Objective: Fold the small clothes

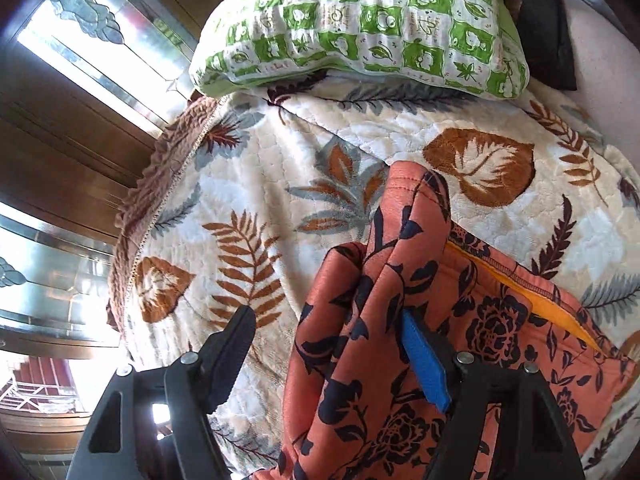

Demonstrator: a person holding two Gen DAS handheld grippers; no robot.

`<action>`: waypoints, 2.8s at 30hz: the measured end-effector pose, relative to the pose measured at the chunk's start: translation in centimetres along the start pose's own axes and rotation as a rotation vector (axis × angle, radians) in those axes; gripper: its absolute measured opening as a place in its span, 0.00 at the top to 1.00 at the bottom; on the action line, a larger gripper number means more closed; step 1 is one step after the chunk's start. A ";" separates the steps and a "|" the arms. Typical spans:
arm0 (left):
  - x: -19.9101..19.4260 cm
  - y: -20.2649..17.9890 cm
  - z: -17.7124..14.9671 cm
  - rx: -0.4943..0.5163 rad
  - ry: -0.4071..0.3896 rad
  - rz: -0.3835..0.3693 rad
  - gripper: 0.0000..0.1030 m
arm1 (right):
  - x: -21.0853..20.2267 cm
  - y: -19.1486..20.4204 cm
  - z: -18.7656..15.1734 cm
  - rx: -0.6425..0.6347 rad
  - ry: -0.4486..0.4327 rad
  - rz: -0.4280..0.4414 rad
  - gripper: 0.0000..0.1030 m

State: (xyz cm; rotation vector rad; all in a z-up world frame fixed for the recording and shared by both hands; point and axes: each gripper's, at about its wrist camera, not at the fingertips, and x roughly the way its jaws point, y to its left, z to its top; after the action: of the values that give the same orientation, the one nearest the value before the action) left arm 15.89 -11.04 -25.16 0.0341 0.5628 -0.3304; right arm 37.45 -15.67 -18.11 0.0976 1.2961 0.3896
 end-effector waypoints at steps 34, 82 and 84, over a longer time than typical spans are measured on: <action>4.2 -21.2 -2.0 0.261 0.115 -0.504 0.84 | -7.5 -31.9 -19.4 0.456 -0.308 -0.079 0.87; 6.4 -9.7 -0.4 0.336 0.211 -0.267 0.45 | -5.6 -26.8 -19.8 0.460 -0.267 -0.205 0.64; 6.5 -10.0 -1.2 0.355 0.189 -0.259 0.45 | -2.8 -28.7 -18.1 0.509 -0.209 -0.260 0.65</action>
State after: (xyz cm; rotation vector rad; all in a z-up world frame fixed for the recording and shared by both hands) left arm 17.31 -22.28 -29.04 0.3403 0.6919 -0.6821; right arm 26.12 -45.96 -28.79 0.3845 1.1573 -0.1761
